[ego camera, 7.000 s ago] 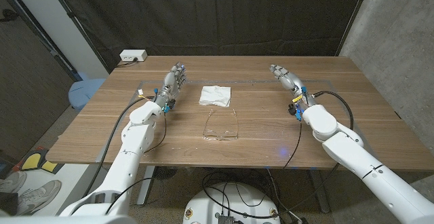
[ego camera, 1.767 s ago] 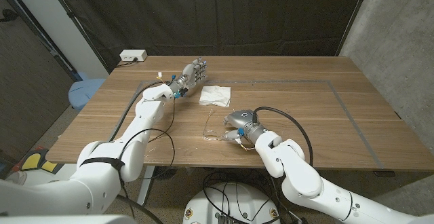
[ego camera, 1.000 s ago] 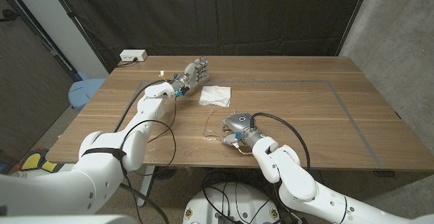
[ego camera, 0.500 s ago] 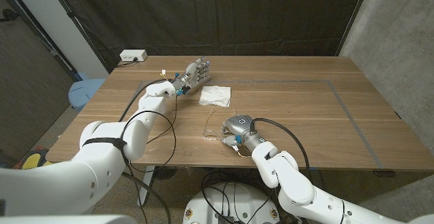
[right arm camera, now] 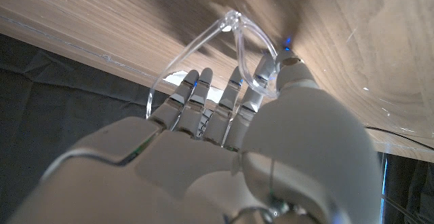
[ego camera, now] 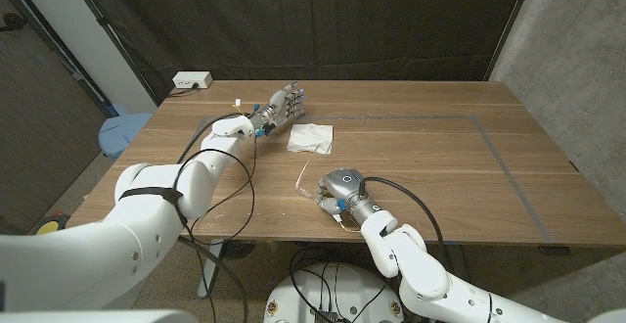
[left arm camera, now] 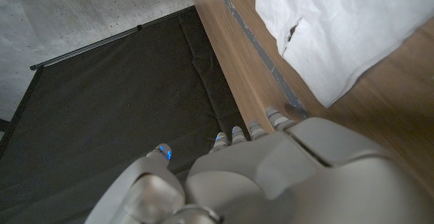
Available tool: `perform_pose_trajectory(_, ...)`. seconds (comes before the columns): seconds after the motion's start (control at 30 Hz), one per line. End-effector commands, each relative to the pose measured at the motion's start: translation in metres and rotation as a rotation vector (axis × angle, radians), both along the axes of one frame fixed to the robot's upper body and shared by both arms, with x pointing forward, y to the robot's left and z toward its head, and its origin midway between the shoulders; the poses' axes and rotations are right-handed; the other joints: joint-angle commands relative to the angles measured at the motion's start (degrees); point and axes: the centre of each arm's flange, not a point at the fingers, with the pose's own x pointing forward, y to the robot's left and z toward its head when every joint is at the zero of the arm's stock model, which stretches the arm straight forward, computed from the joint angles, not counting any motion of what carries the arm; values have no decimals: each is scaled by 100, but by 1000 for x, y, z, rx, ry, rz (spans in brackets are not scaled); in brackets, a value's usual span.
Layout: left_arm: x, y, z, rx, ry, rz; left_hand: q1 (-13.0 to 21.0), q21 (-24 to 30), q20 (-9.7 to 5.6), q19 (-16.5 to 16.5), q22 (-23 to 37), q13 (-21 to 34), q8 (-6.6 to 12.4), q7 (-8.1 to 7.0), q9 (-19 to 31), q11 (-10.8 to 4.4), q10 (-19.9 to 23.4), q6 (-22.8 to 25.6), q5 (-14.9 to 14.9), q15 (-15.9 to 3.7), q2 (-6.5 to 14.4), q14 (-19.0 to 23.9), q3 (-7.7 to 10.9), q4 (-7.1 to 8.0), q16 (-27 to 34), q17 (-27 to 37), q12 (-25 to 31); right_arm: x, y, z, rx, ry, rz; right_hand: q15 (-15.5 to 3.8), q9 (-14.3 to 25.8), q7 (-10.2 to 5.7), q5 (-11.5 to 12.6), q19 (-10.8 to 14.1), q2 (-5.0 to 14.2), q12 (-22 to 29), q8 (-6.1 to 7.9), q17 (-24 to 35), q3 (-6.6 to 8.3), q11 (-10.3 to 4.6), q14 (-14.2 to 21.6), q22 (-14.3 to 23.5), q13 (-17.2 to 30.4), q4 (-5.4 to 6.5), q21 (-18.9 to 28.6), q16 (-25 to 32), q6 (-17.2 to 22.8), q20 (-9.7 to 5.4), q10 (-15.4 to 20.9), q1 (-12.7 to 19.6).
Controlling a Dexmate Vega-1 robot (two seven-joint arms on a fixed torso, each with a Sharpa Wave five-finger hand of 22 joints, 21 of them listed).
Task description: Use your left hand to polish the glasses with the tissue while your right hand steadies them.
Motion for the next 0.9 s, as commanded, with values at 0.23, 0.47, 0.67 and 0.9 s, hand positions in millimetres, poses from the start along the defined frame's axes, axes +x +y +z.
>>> perform_pose_trajectory(0.23,1,2,1,6,8,5,-32,11,18,-21,8,22,-16,-41,9,59,-206,-686,38,-2,478,-358,-40,-5,2,20,-23,6,-3,-10,31,-65,7,-1046,-43,-96,-40,103,122,63,115,-12,31,-26,139,13,-10,4,74,16,410,-417,196,215)
perform_pose_trajectory(0.47,4,0,0,7,30,18,-32,10,13,-24,9,23,-20,-47,9,46,-217,-702,40,1,475,-368,-50,-7,-1,20,-27,7,-8,-8,74,-117,3,-1078,-87,0,-75,119,161,101,68,0,-1,-50,239,18,5,-19,97,37,480,-563,332,375)
perform_pose_trajectory(0.67,7,0,0,4,45,36,-31,6,18,-34,9,23,-21,-48,9,52,-221,-709,42,5,472,-374,-58,-9,-1,20,-28,8,-12,-2,124,-149,0,-1082,-36,97,-111,113,186,162,44,10,-57,-48,288,26,34,-3,113,39,454,-628,496,455)
perform_pose_trajectory(0.9,10,0,1,0,63,59,-29,4,17,-36,9,23,-21,-47,9,60,-218,-714,45,0,470,-378,-68,-12,-1,20,-27,10,-20,6,208,-210,-11,-1084,24,150,-131,97,221,210,43,16,-97,-45,319,33,59,18,123,36,427,-655,618,501)
